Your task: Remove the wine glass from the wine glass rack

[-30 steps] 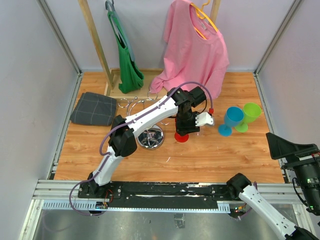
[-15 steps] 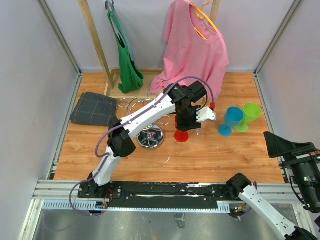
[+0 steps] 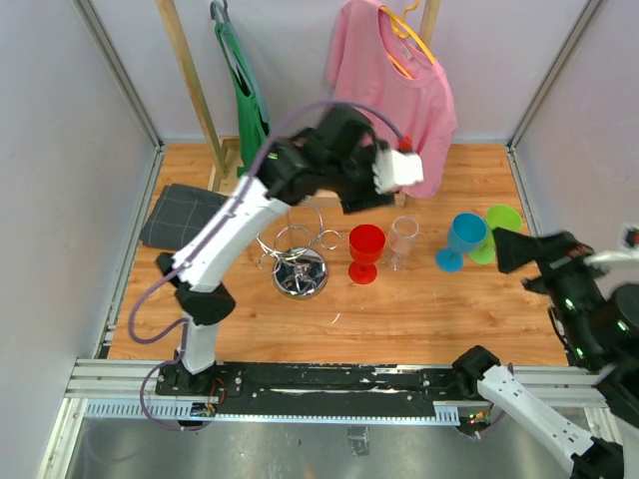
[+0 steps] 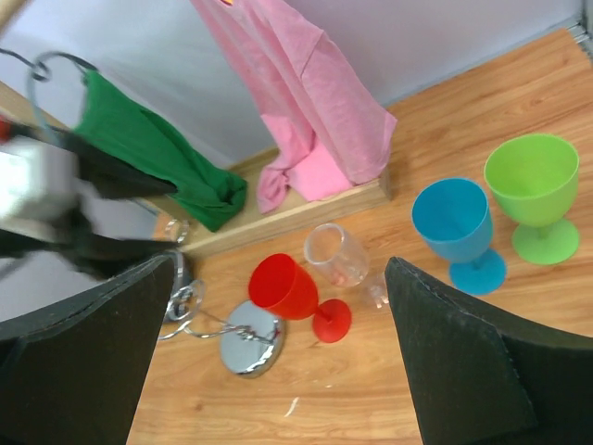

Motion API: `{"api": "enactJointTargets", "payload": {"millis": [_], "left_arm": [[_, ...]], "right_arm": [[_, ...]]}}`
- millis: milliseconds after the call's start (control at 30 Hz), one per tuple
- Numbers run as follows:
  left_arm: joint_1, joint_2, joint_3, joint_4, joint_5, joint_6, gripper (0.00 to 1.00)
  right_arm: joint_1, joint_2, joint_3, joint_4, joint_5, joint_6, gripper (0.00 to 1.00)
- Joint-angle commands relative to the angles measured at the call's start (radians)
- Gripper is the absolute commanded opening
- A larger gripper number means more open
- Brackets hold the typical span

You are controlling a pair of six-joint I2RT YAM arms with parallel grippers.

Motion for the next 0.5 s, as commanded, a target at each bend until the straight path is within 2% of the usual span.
{"api": "enactJointTargets", "payload": {"millis": [0, 133, 200, 267, 333, 467], "left_arm": [[0.240, -0.171, 0.013, 0.192, -0.009, -0.073, 0.66], [0.667, -0.277, -0.059, 0.265, 0.247, -0.261, 0.68], [0.892, -0.367, -0.219, 0.361, 0.386, -0.343, 0.71], [1.055, -0.498, -0.475, 0.507, 0.475, -0.397, 0.74], [1.138, -0.634, -0.741, 0.647, 0.500, -0.420, 0.76], [1.162, -0.875, -1.169, 0.844, 0.442, -0.460, 0.78]], "right_arm": [[0.014, 0.227, -0.007, 0.130, 0.006, -0.196, 0.99], [0.012, 0.442, -0.050, 0.330, 0.051, -0.352, 0.98], [0.011, 0.512, -0.112, 0.444, 0.064, -0.400, 0.98], [0.012, 0.558, -0.193, 0.556, 0.059, -0.441, 0.98], [0.012, 0.588, -0.306, 0.659, 0.076, -0.452, 0.98], [0.014, 0.604, -0.490, 0.828, 0.094, -0.465, 0.98]]}}
